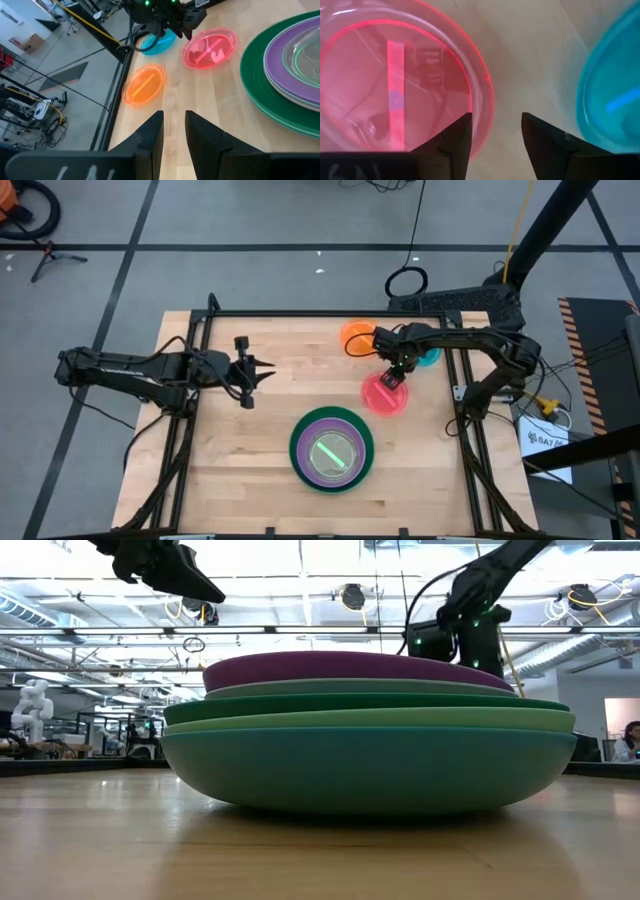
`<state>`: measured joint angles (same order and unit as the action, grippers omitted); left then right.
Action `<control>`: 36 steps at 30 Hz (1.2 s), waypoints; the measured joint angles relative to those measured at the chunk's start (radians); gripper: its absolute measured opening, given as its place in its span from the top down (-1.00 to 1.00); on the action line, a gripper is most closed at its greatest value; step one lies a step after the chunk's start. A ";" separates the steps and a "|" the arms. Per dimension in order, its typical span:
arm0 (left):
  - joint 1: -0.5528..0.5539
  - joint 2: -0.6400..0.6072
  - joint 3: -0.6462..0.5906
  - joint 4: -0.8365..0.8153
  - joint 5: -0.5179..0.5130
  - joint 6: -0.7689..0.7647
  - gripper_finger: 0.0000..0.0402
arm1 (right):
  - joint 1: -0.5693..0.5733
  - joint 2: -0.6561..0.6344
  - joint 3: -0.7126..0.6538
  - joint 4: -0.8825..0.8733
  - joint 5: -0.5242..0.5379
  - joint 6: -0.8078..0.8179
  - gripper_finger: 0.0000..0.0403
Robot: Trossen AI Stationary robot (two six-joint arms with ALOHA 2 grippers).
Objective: Stack plastic plates
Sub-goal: Stack the transparent pink plate on top of the transparent green plate
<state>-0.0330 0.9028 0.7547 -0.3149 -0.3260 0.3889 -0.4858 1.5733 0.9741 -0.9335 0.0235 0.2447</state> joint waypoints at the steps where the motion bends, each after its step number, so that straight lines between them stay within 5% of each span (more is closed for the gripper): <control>1: 0.000 0.000 0.000 -0.001 0.000 -0.002 0.56 | -0.005 0.009 0.000 0.011 0.001 -0.018 0.20; 23: 0.000 0.000 0.000 -0.052 0.002 -0.050 0.56 | -0.018 0.110 0.000 0.152 -0.003 -0.161 0.22; 36: 0.000 0.000 0.000 -0.055 0.002 -0.053 0.56 | -0.018 0.110 0.000 0.141 -0.003 -0.145 0.66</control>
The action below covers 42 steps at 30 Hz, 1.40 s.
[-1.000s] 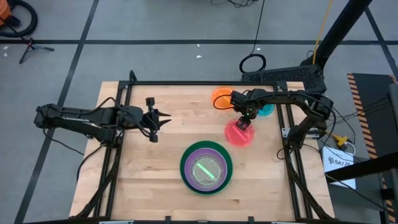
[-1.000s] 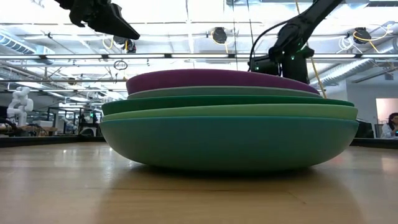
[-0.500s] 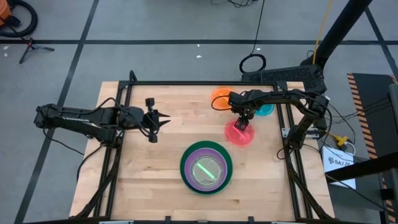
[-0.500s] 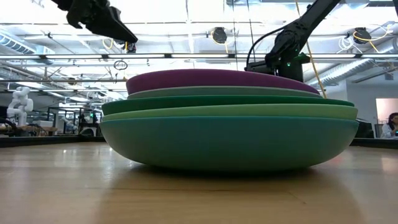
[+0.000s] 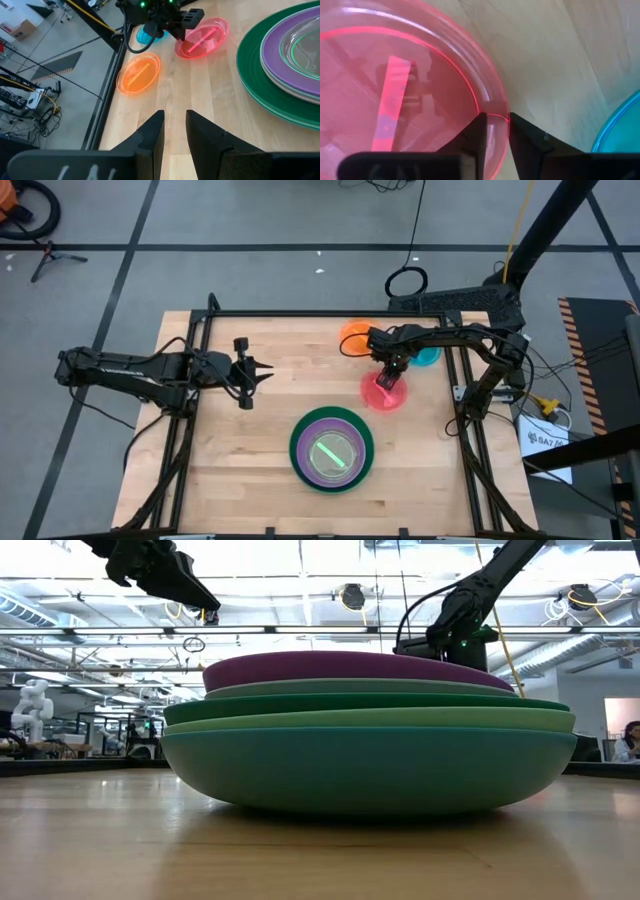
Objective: Stack plastic plates
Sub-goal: Stack the transparent pink plate on top of the transparent green plate
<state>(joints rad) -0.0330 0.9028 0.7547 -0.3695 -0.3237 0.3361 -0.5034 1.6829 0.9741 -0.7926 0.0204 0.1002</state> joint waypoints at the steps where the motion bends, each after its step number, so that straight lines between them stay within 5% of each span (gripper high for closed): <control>1: 0.000 0.000 0.000 0.000 0.000 0.000 0.56 | 0.000 0.000 0.000 -0.004 0.000 0.005 0.69; 10: 0.000 0.000 0.000 0.000 0.000 0.000 0.56 | 0.001 -0.013 0.001 -0.035 -0.001 0.030 0.98; 33: 0.000 0.000 0.000 0.005 0.000 0.000 0.56 | 0.001 -0.396 0.000 0.014 -0.001 0.152 1.00; 42: 0.000 0.000 0.000 0.006 0.000 0.001 0.56 | 0.060 -0.510 0.000 0.192 -0.179 0.259 1.00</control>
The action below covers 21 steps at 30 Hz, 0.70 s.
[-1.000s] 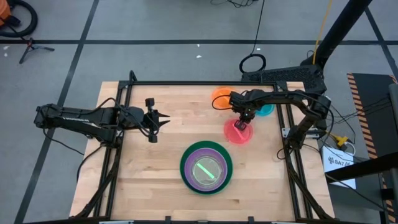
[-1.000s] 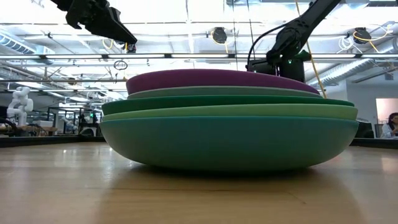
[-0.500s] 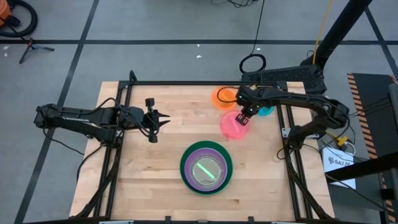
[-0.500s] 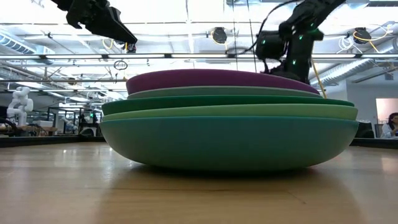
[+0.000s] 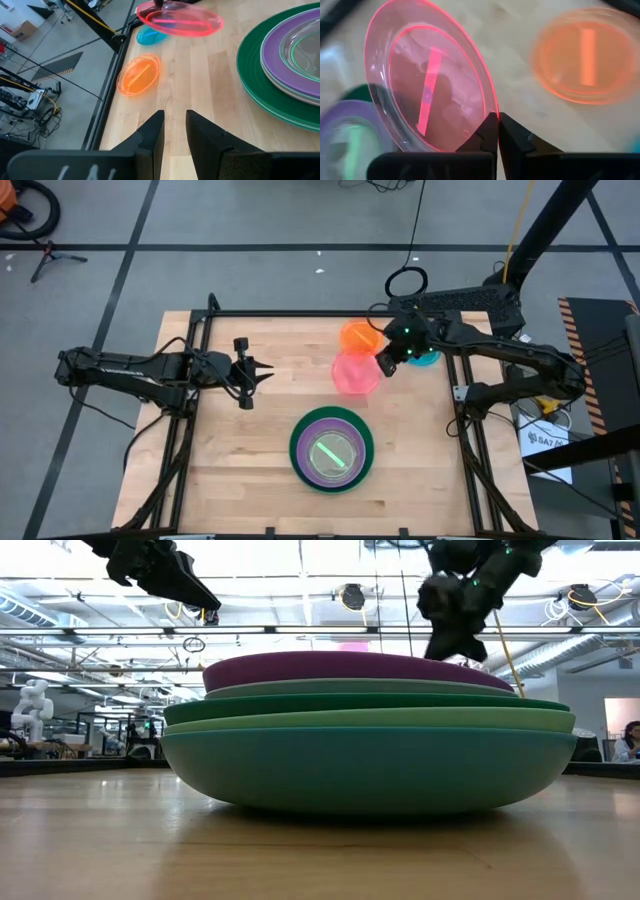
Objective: Stack plastic plates
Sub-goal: Stack the transparent pink plate on top of the transparent green plate
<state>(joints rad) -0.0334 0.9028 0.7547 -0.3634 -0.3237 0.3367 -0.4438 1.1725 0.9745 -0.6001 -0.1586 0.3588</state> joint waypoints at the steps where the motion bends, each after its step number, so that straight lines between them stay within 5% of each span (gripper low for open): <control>1: 0.000 0.000 0.000 0.000 0.000 0.000 0.56 | 0.018 -0.001 0.000 0.021 -0.015 0.016 1.00; 21: 0.000 0.000 0.000 0.001 0.000 0.000 0.56 | 0.454 0.225 0.001 0.237 -0.057 0.301 1.00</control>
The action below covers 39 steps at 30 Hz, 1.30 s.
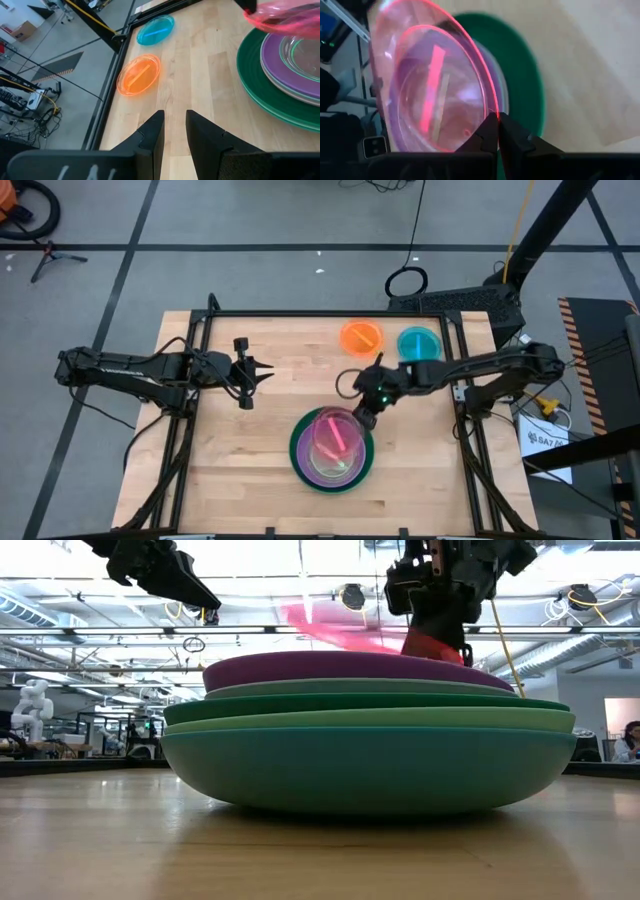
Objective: Stack plastic plates
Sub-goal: Stack the transparent pink plate on top of the transparent green plate
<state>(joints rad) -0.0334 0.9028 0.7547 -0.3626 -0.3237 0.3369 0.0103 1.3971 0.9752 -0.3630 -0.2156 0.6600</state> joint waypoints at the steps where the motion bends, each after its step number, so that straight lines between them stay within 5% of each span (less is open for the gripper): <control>1: 0.000 0.000 0.000 0.000 0.000 0.000 0.56 | 0.012 0.011 0.000 0.000 0.002 0.012 1.00; 13: 0.000 0.000 0.000 0.000 0.000 0.000 0.56 | 0.066 0.060 0.000 0.000 0.005 0.088 0.98; 39: 0.000 0.000 0.000 0.000 0.000 0.000 0.56 | 0.118 0.060 0.000 0.071 0.002 0.151 0.46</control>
<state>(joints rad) -0.0332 0.9028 0.7547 -0.3622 -0.3239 0.3367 0.1279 1.4574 0.9752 -0.2924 -0.2138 0.8109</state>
